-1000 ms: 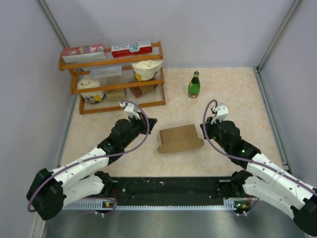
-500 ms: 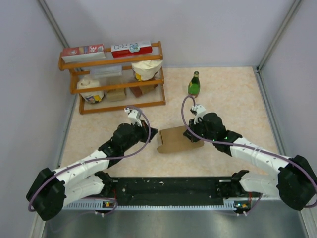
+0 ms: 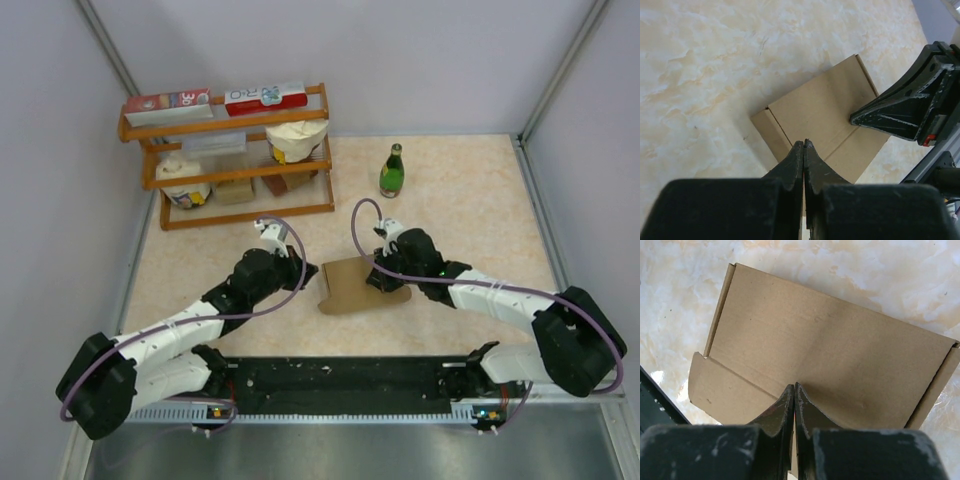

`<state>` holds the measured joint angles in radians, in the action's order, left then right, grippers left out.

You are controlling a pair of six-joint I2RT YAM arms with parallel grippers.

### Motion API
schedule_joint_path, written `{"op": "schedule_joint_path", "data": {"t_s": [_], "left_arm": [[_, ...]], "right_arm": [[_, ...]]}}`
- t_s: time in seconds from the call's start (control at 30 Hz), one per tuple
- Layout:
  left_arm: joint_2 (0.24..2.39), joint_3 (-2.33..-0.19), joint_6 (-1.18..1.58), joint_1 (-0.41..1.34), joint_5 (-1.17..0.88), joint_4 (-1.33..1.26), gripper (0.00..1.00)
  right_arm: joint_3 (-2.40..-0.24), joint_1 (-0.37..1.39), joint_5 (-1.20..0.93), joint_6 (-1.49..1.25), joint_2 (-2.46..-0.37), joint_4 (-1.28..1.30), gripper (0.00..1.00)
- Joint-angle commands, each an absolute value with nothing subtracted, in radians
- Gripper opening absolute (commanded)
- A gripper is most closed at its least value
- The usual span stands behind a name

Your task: Fold the paper box

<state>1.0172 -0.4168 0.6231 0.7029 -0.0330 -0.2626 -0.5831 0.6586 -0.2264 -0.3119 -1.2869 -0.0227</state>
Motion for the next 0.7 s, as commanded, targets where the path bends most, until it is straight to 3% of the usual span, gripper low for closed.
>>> {"op": "schedule_joint_path", "data": {"t_s": [0.0,0.37,0.43,0.5,0.6,0.67], "left_arm": [[1.049,-0.440,0.641,0.704,-0.028,-0.255,0.00],[1.065,-0.451,0.614,0.703,-0.067,-0.221,0.00],[1.052,-0.456,0.606,0.703,-0.071,-0.198,0.00],[1.040,-0.468,0.601,0.704,-0.084,-0.163,0.09],[1.009,-0.472,0.601,0.704,-0.103,-0.117,0.38],[0.988,-0.466,0.612,0.704,-0.104,-0.094,0.57]], "right_arm": [[-0.604,0.660,-0.227,-0.307,-1.293,-0.048,0.00],[-0.629,0.660,-0.124,-0.295,-1.134,0.057,0.01],[-0.632,0.660,-0.083,-0.299,-1.082,0.106,0.09],[-0.635,0.660,-0.045,-0.308,-1.031,0.168,0.21],[-0.627,0.657,0.030,-0.330,-0.965,0.267,0.32],[-0.601,0.657,0.081,-0.353,-0.911,0.304,0.46]]}}
